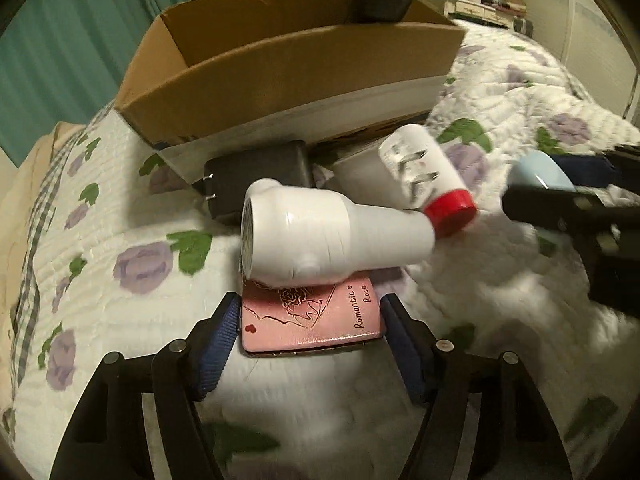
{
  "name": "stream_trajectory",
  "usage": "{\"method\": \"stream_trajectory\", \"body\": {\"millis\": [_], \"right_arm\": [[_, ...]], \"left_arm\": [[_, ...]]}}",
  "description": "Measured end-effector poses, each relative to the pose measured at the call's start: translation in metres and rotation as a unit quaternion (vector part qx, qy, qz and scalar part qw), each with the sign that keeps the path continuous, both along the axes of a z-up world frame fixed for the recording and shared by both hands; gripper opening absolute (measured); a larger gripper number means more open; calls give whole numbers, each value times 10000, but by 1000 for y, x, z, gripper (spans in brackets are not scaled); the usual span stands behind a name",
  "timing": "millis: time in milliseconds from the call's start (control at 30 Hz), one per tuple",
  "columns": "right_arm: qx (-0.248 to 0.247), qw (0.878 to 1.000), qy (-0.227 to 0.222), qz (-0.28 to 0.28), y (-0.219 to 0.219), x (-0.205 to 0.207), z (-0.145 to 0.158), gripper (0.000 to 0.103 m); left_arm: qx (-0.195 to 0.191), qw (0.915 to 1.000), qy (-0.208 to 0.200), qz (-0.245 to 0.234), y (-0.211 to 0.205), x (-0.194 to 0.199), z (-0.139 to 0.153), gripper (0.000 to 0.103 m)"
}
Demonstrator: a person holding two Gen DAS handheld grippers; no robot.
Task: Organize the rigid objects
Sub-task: 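Grasp the light-blue earbud case with the right tool while the left tool grasps the pink phone case, then lift both items over the box and release them inside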
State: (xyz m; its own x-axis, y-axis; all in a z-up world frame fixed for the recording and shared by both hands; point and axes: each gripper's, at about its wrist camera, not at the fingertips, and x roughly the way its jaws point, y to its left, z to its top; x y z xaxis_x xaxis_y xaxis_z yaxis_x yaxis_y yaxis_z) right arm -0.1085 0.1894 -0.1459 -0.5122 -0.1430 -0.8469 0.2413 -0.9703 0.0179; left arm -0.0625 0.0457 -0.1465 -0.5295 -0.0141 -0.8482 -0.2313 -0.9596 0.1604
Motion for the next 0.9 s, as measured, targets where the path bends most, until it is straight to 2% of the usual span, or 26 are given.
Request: {"method": "stream_trajectory", "body": {"millis": [200, 433, 700, 900], "right_arm": [[-89, 9994, 330, 27, 1, 11, 25, 50], [-153, 9975, 671, 136, -4, 22, 54, 50], [-219, 9952, 924, 227, -5, 19, 82, 50], [-253, 9929, 1114, 328, -9, 7, 104, 50]], "left_arm": [[363, 9992, 28, 163, -12, 34, 21, 71], [482, 9982, 215, 274, -12, 54, 49, 71], [606, 9964, 549, 229, -16, 44, 84, 71], [620, 9937, 928, 129, -11, 28, 121, 71]]}}
